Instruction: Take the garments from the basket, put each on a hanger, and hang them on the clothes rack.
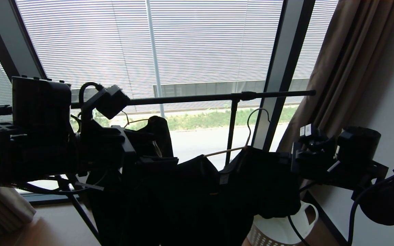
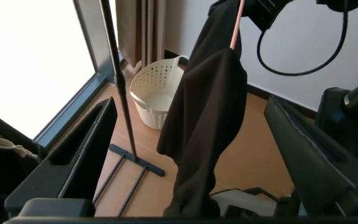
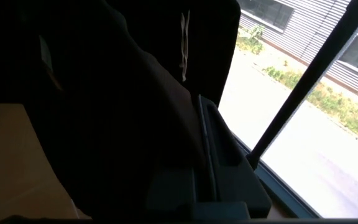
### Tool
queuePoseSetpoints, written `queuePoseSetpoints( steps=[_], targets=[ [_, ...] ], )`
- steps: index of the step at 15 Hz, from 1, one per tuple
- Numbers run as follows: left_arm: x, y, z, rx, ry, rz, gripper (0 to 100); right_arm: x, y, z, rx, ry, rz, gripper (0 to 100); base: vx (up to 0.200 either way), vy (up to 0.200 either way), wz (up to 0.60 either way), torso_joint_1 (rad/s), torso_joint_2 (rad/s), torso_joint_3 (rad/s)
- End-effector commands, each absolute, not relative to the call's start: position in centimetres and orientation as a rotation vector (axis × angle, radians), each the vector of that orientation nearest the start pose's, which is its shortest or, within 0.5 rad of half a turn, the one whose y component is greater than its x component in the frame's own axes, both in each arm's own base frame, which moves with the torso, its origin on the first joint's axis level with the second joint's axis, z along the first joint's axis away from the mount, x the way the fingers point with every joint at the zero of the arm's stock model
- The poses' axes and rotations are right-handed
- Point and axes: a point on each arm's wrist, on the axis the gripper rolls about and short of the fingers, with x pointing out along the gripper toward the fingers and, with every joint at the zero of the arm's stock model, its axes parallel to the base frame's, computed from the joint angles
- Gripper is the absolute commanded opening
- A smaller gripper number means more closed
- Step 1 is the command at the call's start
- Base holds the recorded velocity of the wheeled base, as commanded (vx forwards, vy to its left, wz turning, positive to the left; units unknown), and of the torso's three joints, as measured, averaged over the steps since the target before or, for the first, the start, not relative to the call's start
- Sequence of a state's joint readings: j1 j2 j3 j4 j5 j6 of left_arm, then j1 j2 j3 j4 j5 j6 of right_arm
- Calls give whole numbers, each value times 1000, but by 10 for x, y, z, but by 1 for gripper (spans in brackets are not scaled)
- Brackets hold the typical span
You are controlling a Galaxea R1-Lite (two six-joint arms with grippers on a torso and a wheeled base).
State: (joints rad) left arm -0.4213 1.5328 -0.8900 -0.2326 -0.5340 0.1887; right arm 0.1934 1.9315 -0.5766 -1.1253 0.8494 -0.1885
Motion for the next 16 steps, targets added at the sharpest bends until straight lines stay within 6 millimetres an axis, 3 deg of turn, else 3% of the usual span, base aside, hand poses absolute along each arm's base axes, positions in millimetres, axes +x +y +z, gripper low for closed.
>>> queuePoseSetpoints(
  steps=[1,5,16],
  targets=[
    [236,-139,219,177,326,-1009,100,299,80,103,-92,133,1068,0,0,0,0,0,0,0],
    [234,-162,209,237,332,-1084,100,299,81,105,-97,129,1055,0,0,0,0,0,0,0],
    [245,-176,187,259,396,-1101,100,296,84,106,-99,129,1063,0,0,0,0,0,0,0]
  ],
)
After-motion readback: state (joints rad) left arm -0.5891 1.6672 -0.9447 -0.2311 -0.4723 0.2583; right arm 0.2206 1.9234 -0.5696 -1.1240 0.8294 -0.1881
